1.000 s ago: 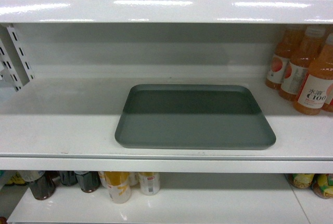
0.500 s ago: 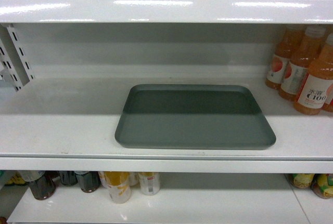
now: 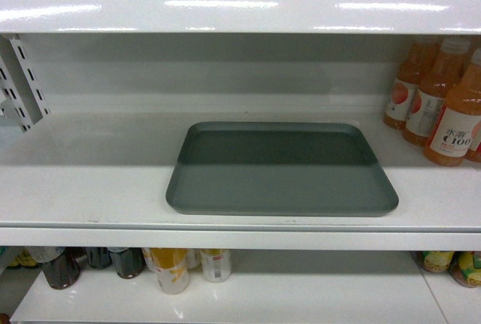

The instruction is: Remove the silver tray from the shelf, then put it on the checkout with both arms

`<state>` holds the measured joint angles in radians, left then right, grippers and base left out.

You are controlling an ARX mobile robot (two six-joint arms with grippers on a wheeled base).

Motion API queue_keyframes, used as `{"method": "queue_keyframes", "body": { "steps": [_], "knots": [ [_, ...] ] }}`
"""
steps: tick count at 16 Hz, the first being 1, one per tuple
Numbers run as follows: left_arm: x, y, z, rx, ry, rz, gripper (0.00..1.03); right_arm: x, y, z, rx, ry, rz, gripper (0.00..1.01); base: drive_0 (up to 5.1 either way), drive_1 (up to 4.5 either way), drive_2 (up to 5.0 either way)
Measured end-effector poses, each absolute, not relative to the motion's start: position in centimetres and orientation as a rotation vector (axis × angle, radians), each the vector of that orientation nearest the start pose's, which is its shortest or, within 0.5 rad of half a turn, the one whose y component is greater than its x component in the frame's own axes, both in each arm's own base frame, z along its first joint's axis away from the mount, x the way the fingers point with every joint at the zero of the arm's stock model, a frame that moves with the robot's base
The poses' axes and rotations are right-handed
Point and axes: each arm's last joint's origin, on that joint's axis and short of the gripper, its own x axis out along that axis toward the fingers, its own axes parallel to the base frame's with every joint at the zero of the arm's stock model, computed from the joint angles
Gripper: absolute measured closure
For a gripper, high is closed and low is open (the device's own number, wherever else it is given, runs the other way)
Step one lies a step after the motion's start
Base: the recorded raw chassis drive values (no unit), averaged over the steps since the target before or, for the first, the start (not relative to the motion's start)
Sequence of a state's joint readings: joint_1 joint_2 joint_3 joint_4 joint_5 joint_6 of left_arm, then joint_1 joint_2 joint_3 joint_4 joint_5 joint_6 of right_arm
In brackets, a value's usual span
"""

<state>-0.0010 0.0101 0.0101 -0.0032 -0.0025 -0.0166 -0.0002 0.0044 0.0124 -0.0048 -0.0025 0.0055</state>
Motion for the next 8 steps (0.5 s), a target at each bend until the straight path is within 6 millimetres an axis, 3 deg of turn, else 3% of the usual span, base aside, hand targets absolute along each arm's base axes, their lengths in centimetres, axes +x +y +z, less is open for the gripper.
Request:
{"method": "queue_keyframes", "body": {
  "steps": [5, 6, 8],
  "knots": [
    [9.8, 0.0, 16.5, -0.017, 0.009, 0.004, 0.05, 9.7, 0.0, 16.6, 0.003, 0.008, 0.005, 0.03, 0.0, 0.0, 0.0],
    [9.8, -0.1, 16.4, -0.033, 0.181, 0.088, 0.05, 9.8, 0.3, 16.4, -0.019, 0.173, 0.071, 0.03, 0.0, 0.0, 0.0],
    [12.0, 0.6, 15.9, -0.054, 0.427, 0.256, 0.05, 11.8, 1.8, 16.5, -0.048, 0.335, 0.19, 0.03, 0.0, 0.0, 0.0]
  ]
}}
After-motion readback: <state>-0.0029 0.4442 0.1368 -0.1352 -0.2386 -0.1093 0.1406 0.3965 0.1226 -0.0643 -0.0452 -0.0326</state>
